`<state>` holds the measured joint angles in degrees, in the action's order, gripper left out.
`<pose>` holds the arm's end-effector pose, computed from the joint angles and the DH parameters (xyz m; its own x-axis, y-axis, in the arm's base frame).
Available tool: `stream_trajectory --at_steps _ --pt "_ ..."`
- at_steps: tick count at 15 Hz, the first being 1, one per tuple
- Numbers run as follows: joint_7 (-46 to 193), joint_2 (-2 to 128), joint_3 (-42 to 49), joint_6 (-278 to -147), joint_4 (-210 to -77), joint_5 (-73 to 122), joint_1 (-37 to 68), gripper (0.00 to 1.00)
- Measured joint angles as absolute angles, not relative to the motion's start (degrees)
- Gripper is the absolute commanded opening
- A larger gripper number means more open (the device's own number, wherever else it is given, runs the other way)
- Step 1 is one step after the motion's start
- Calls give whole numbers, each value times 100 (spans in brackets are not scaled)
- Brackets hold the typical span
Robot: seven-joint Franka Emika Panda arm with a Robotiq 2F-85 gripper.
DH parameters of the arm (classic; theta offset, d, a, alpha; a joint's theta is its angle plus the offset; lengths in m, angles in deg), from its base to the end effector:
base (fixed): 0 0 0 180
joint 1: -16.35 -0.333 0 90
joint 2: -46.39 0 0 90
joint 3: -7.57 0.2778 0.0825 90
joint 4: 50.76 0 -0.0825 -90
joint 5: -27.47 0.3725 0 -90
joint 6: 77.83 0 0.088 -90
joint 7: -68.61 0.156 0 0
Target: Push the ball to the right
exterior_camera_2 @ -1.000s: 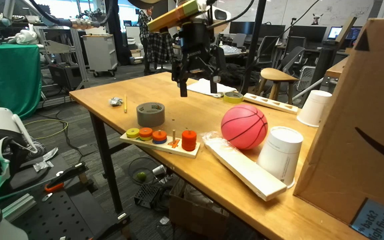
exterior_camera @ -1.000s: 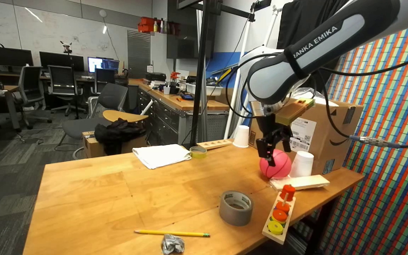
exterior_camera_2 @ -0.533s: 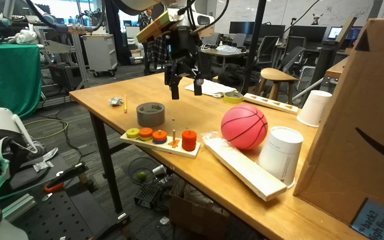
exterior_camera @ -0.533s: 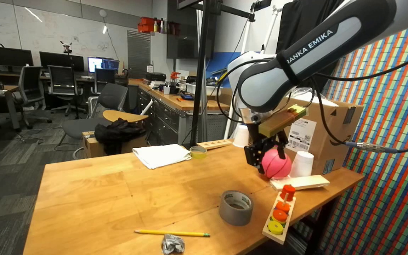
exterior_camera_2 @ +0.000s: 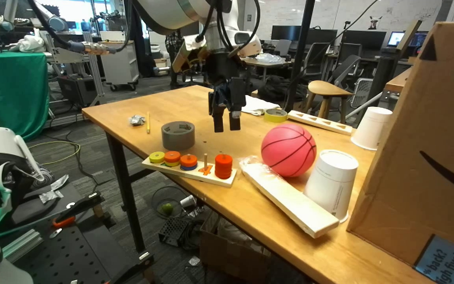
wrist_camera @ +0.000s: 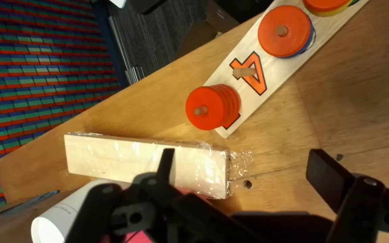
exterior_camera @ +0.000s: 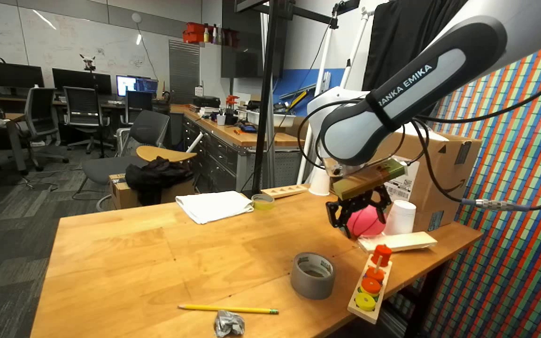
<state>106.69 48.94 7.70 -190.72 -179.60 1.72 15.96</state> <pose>0.4703 -0.0433 0.2547 0.9073 -0.4143 -0.0716 -0.3356 -0.8163 0.4700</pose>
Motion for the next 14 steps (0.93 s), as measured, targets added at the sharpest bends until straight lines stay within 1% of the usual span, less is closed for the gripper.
stream_trajectory --at_steps 10,14 --pt "10187 5545 486 -19149 -17513 436 1788 100" --pt "9972 5797 227 -19149 -17310 454 1925 100"
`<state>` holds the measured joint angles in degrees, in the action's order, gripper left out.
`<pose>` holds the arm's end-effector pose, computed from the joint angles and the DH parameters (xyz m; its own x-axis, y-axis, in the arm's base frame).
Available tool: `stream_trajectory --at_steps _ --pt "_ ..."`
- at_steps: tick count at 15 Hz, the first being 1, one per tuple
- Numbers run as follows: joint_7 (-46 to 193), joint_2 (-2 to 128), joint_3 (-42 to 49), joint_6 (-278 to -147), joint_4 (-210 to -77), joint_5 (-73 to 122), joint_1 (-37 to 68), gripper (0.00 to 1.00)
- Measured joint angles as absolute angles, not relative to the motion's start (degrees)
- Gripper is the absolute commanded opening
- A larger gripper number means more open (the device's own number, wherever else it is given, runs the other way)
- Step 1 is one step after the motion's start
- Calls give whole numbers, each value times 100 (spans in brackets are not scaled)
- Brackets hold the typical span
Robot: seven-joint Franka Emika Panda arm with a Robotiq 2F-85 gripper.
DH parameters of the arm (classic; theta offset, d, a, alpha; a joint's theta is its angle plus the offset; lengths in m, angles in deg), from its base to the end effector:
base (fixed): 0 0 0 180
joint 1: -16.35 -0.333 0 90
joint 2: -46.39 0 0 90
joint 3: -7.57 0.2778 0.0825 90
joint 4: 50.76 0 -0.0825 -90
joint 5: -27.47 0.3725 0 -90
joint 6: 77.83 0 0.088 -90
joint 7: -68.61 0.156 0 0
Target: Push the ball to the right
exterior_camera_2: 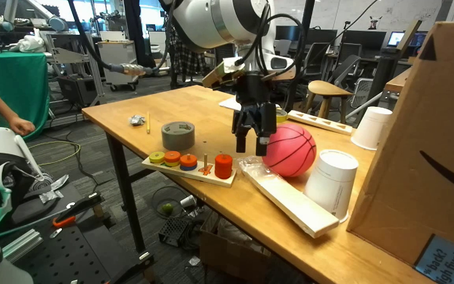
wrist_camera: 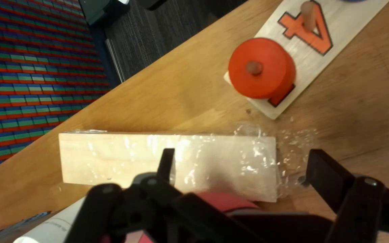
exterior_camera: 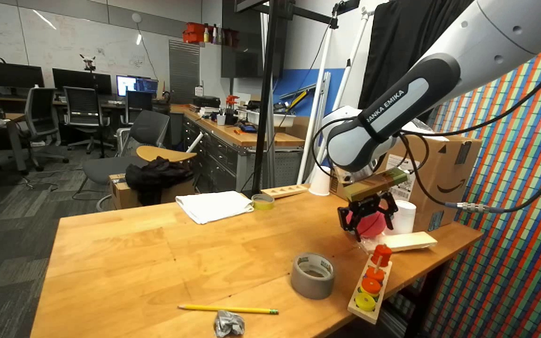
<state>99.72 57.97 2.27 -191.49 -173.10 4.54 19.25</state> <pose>0.4855 -0.1135 0.2201 0.8664 -0.4717 -0.1639 -0.3611 -0.8185 0.4468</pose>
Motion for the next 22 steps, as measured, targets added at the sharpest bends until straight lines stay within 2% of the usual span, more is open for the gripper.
stream_trajectory --at_steps 8,15,22 --pt "10408 5302 -350 -19318 -16405 167 2150 100" --pt "11077 4486 131 -19863 -16851 73 2000 100" --pt "11110 4508 177 -19855 -16914 105 2082 100"
